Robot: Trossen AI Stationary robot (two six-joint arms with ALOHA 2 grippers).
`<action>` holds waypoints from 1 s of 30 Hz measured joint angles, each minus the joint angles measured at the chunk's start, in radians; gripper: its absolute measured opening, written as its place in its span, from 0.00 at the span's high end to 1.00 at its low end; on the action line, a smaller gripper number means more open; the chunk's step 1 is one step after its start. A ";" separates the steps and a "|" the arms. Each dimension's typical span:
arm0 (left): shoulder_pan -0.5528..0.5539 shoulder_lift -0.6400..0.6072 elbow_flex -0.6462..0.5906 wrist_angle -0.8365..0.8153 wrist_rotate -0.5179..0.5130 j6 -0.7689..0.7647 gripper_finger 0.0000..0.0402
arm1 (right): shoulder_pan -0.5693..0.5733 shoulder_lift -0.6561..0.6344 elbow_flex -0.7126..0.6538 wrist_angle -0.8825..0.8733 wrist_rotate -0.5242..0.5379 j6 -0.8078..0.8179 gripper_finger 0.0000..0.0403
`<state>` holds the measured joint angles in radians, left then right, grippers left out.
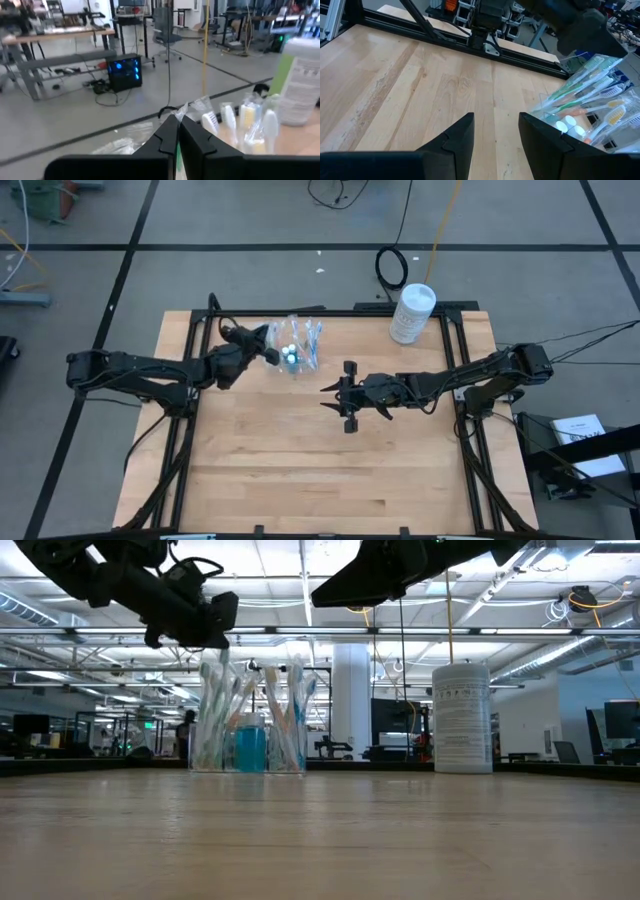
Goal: Pick & Place toothbrushing station
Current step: Adjust the green toothbrush in the transparent organizer
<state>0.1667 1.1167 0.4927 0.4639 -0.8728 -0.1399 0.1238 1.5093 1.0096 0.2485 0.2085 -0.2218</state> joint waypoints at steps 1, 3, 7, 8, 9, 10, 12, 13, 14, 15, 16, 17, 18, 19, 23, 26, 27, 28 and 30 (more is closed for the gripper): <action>0.001 0.003 0.000 -0.002 0.002 -0.029 0.96 | 0.000 0.000 0.000 0.000 0.000 0.000 0.64; 0.009 0.027 0.001 -0.017 0.005 -0.081 0.97 | 0.000 0.000 0.000 0.001 0.000 0.000 0.64; 0.016 0.069 0.000 -0.056 0.009 -0.150 0.99 | 0.000 0.000 0.000 0.001 0.000 0.000 0.64; 0.015 0.075 0.000 -0.052 0.009 -0.153 0.99 | 0.000 0.000 0.000 0.001 0.000 0.000 0.64; 0.013 0.077 0.000 -0.052 0.017 -0.147 0.98 | 0.000 0.000 0.000 0.001 0.000 -0.003 0.64; 0.012 0.077 0.000 -0.055 0.026 -0.128 0.97 | 0.000 0.000 0.000 0.001 0.000 -0.004 0.64; 0.011 0.076 0.000 -0.058 0.047 -0.068 0.95 | 0.000 0.000 0.000 0.001 0.000 -0.005 0.64; 0.011 0.076 0.000 -0.067 0.053 -0.040 0.94 | 0.000 0.000 0.000 0.002 0.000 -0.007 0.64; 0.011 0.076 0.000 -0.078 0.053 -0.027 0.94 | 0.000 0.000 0.000 0.002 0.000 -0.007 0.64; 0.012 0.076 0.000 -0.088 0.052 -0.023 0.93 | 0.000 0.000 0.000 0.006 0.000 -0.007 0.64; 0.012 0.076 0.000 -0.094 0.050 -0.023 0.93 | 0.000 0.000 0.000 0.010 0.000 -0.007 0.64; 0.012 0.076 0.001 -0.099 0.050 -0.024 0.93 | 0.000 0.000 0.000 0.012 0.000 -0.007 0.64; 0.012 0.076 0.001 -0.101 0.050 -0.025 0.94 | 0.000 0.000 0.000 0.015 0.000 -0.007 0.64; 0.011 0.076 0.001 -0.104 0.050 -0.024 0.94 | 0.000 0.000 0.000 0.016 0.000 -0.007 0.64; 0.011 0.075 0.002 -0.133 0.057 -0.023 0.93 | 0.000 0.000 0.000 0.016 0.000 -0.007 0.64; 0.010 0.073 0.002 -0.148 0.058 -0.033 0.89 | 0.000 0.000 0.000 0.011 0.000 -0.007 0.64; 0.009 0.063 0.002 -0.152 0.061 -0.048 0.88 | 0.000 0.000 0.000 0.006 0.000 -0.007 0.64; 0.008 0.050 0.002 -0.156 0.069 -0.063 0.86 | 0.000 0.000 0.000 0.001 0.000 -0.007 0.64; 0.008 0.033 0.001 -0.156 0.098 -0.065 0.81 | 0.000 -0.010 0.000 -0.015 -0.001 -0.007 0.64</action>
<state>0.1745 1.1492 0.4938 0.3080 -0.7744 -0.2050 0.1238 1.4992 1.0096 0.2332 0.2078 -0.2291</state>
